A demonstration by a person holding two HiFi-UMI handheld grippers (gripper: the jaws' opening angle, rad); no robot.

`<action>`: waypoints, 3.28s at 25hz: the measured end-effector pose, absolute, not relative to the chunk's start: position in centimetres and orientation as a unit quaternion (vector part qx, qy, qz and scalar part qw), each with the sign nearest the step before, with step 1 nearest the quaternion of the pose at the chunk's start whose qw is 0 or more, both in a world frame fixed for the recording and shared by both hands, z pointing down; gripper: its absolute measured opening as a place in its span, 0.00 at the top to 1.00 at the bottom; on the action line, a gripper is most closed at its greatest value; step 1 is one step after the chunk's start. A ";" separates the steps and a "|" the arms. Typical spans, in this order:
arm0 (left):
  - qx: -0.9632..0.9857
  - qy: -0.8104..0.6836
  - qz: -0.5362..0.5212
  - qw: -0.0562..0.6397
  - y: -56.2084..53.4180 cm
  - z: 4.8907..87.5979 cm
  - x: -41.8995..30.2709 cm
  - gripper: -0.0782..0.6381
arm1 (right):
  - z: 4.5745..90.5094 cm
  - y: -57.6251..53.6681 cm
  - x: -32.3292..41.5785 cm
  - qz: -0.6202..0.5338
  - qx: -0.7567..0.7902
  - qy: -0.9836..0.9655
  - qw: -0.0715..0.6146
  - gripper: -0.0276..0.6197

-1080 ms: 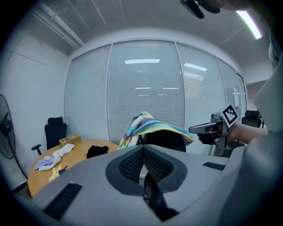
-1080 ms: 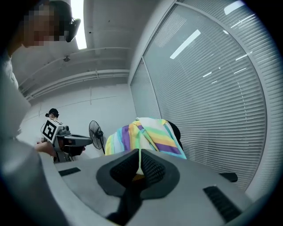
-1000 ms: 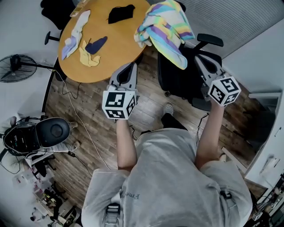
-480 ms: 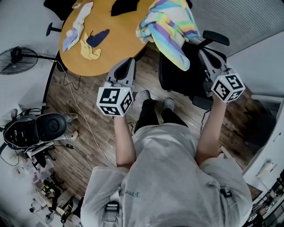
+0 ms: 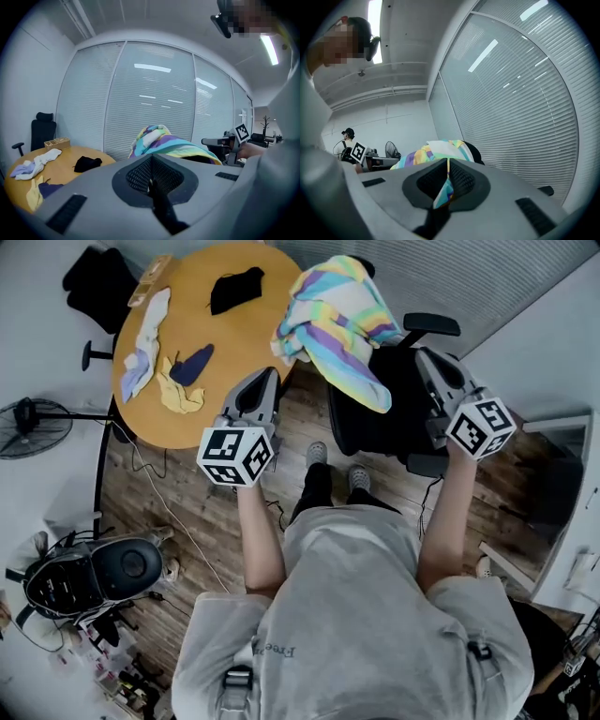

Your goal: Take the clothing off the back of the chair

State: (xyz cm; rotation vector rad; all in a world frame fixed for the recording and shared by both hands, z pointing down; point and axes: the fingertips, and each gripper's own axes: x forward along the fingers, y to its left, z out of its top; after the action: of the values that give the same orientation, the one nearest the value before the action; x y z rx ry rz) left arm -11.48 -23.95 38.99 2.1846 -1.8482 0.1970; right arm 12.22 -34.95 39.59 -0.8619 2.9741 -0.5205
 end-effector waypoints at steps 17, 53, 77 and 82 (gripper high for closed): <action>0.880 -0.454 0.101 0.100 -30.3 38.9 -13.4 0.85 | 36.4 -36.3 6.6 -0.137 -0.149 0.979 0.006 0.90; 0.984 -0.094 0.124 0.081 -38.9 42.0 -9.0 0.32 | 42.9 -38.7 -1.7 -0.168 0.010 0.979 -0.119 0.31; 0.978 -0.161 0.120 0.058 -37.3 41.3 -7.2 0.45 | 42.1 -36.6 -1.3 -0.177 -0.020 0.981 -0.076 0.71; 0.970 -0.210 0.116 0.051 -36.6 40.6 -7.9 0.56 | 41.9 -36.1 -1.6 -0.158 -0.051 0.980 -0.107 0.77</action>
State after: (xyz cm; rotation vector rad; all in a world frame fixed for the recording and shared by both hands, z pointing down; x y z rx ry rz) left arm -7.89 -36.65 40.62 2.9517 -0.6380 0.3535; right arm -1.60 -36.12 41.85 -0.1734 3.3099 -0.5323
